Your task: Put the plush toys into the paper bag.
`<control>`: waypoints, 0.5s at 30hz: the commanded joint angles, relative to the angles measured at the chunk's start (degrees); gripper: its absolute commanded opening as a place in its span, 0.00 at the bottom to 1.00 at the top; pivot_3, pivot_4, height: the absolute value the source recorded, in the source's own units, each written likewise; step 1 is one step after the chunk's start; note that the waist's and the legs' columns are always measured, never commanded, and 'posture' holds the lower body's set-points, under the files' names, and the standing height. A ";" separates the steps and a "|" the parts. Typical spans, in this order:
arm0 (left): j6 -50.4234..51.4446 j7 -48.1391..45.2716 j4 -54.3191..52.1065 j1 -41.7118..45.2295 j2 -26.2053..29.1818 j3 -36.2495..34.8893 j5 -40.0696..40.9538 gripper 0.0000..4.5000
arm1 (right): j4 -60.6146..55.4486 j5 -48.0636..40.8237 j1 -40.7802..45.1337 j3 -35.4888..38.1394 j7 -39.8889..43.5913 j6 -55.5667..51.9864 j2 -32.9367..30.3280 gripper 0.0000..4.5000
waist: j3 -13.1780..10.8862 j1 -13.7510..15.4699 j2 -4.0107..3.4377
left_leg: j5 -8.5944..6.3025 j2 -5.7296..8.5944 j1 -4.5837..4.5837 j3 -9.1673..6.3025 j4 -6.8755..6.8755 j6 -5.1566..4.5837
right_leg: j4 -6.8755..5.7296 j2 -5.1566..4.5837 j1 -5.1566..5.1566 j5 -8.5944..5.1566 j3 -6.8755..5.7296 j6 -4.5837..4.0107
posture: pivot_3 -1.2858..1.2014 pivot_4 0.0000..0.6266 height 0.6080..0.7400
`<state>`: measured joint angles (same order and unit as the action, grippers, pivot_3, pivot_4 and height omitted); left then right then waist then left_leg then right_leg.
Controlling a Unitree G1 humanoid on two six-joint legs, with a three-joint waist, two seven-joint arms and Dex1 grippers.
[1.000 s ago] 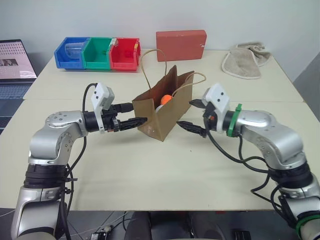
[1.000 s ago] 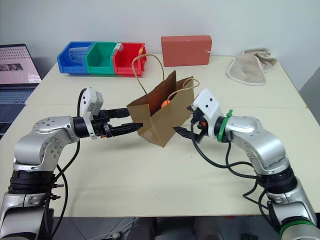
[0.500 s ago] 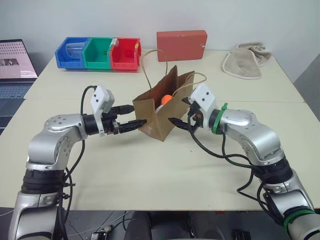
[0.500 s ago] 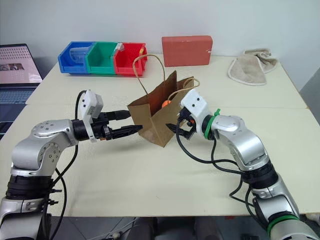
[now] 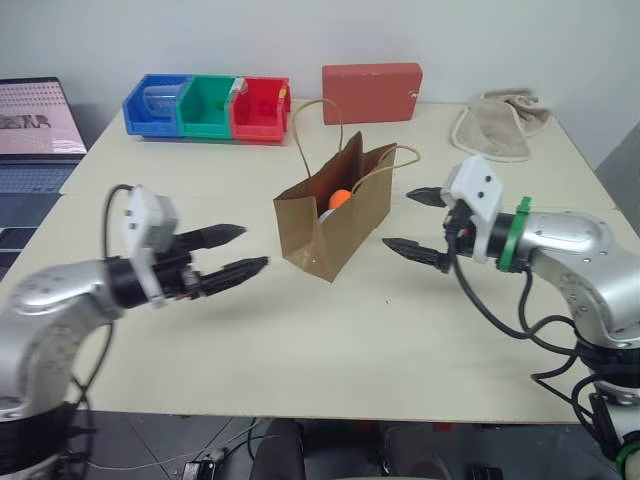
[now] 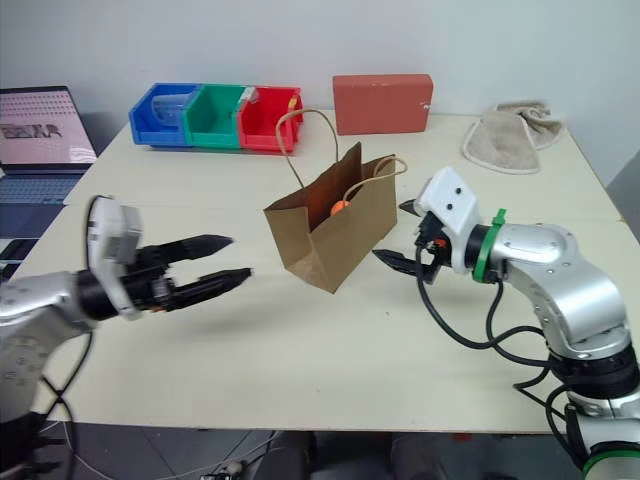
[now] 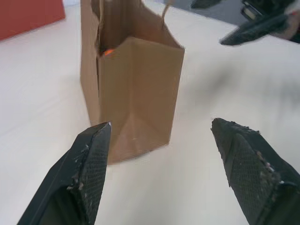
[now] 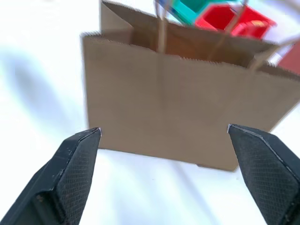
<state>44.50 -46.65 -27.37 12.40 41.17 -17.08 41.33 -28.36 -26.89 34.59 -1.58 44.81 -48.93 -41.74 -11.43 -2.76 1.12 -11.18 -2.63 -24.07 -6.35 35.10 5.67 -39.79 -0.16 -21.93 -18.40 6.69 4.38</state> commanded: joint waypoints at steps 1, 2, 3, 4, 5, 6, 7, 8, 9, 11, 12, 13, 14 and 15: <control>-0.78 7.08 -4.67 1.17 -5.38 4.60 -0.32 0.81 | -3.43 -4.23 -0.34 4.07 2.07 -0.36 -1.62 1.00 | -0.01 -0.01 0.01 | 0.00 0.00 0.02 0.04 0.01 0.00 | 0.01 0.00 0.01 0.00 0.04 0.00 | 0.52 0.24 1.00; -1.58 8.50 -4.38 1.48 -6.78 5.95 -1.56 0.81 | -3.89 -4.92 -0.62 4.35 2.14 -0.59 -1.83 1.00 | -0.02 -0.02 0.05 | 0.00 0.00 0.04 0.08 0.02 0.00 | 0.01 0.00 0.04 0.01 0.08 0.01 | 0.52 0.24 1.00; -2.24 9.45 -4.05 1.72 -7.58 6.78 -2.57 0.81 | -4.17 -5.39 -0.82 4.49 2.10 -0.75 -1.97 1.00 | -0.01 -0.02 0.05 | 0.00 0.00 0.06 0.08 0.03 0.00 | 0.01 0.01 0.05 0.01 0.09 0.01 | 0.52 0.24 1.00; -3.41 11.21 -2.72 2.57 -9.31 8.04 -4.23 0.81 | -4.58 -5.67 -1.15 4.47 1.79 -0.84 -2.00 1.00 | -0.01 -0.11 0.05 | 0.00 -0.01 0.08 0.08 0.03 0.00 | -0.01 0.02 0.05 0.01 0.09 0.01 | 0.52 0.24 1.00; -4.31 12.31 -1.56 3.22 -10.43 8.74 -5.31 0.81 | -4.86 -5.80 -1.15 4.20 1.36 -1.00 -1.86 1.00 | -0.01 -0.11 0.05 | 0.00 -0.02 0.12 0.08 0.02 0.00 | -0.05 0.03 0.05 0.01 0.10 0.01 | 0.52 0.24 1.00; -5.84 12.36 -0.86 3.66 -11.42 11.70 -7.42 0.81 | -5.59 -6.43 -1.58 4.34 1.18 -1.30 -1.81 1.00 | -0.01 -0.11 0.05 | 0.00 -0.01 0.17 0.08 0.01 -0.01 | -0.08 0.03 0.07 0.01 0.10 0.01 | 0.52 0.24 1.00; -7.07 12.08 -0.29 3.90 -11.97 13.75 -8.97 0.81 | -6.11 -6.91 -1.76 4.31 0.91 -1.59 -1.71 1.00 | -0.01 -0.11 0.05 | 0.00 -0.02 0.17 0.08 0.01 -0.01 | -0.07 0.04 0.07 0.01 0.10 0.01 | 0.52 0.24 1.00; -7.56 12.05 0.42 4.39 -12.79 15.14 -9.64 0.81 | -6.64 -7.27 -1.98 4.30 0.79 -1.80 -1.85 1.00 | -0.01 -0.12 0.05 | 0.00 -0.01 0.17 0.10 0.01 -0.01 | -0.07 0.04 0.08 0.01 0.13 0.01 | 0.52 0.24 1.00; -8.15 13.01 1.60 5.19 -14.03 15.79 -10.32 0.81 | -7.08 -7.80 -2.22 4.60 0.73 -2.03 -2.07 1.00 | -0.01 -0.09 0.05 | 0.00 0.01 0.16 0.13 0.01 -0.01 | -0.05 0.03 0.08 0.01 0.15 0.01 | 0.52 0.24 1.00; -9.46 14.61 3.66 6.30 -15.60 16.23 -11.90 0.81 | -7.54 -8.31 -2.39 4.87 0.55 -2.32 -2.45 1.00 | -0.02 -0.09 0.06 | 0.00 0.02 0.15 0.13 0.01 -0.01 | -0.03 0.02 0.10 0.01 0.15 0.01 | 0.52 0.24 1.00; -10.51 15.02 4.52 6.77 -16.19 17.19 -13.35 0.81 | -7.76 -8.55 -2.61 5.12 0.54 -2.41 -2.79 1.00 | -0.02 -0.07 0.06 | 0.00 0.02 0.15 0.12 0.01 -0.01 | -0.02 0.03 0.10 0.01 0.15 0.01 | 0.52 0.24 1.00; -10.96 15.45 5.12 7.13 -17.04 17.87 -14.02 0.81 | -7.93 -8.85 -2.67 5.28 0.41 -2.60 -3.00 1.00 | -0.02 -0.05 0.06 | 0.00 0.02 0.16 0.11 0.01 -0.01 | -0.03 0.03 0.10 0.01 0.14 0.01 | 0.52 0.24 1.00; -11.25 15.72 5.53 7.37 -17.68 18.30 -14.43 0.81 | -8.02 -9.16 -2.71 5.37 0.26 -2.71 -3.20 1.00 | -0.02 -0.05 0.06 | 0.00 0.02 0.16 0.10 0.01 -0.01 | -0.03 0.03 0.10 0.01 0.13 0.01 | 0.52 0.24 1.00; -11.63 15.54 5.75 7.39 -18.06 19.03 -14.95 0.81 | -8.15 -9.49 -2.77 5.48 0.15 -2.75 -3.41 1.00 | -0.02 -0.05 0.06 | 0.00 0.02 0.16 0.11 0.01 -0.01 | -0.03 0.03 0.10 0.01 0.14 0.01 | 0.52 0.24 1.00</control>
<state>34.54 -31.30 -20.99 19.02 23.72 0.85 27.20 -34.27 -35.29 31.90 1.44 45.16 -51.91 -44.34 -11.45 -2.81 1.18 -11.18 -2.61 -23.91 -6.23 35.11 5.66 -39.80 -0.13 -21.82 -18.38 6.84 4.39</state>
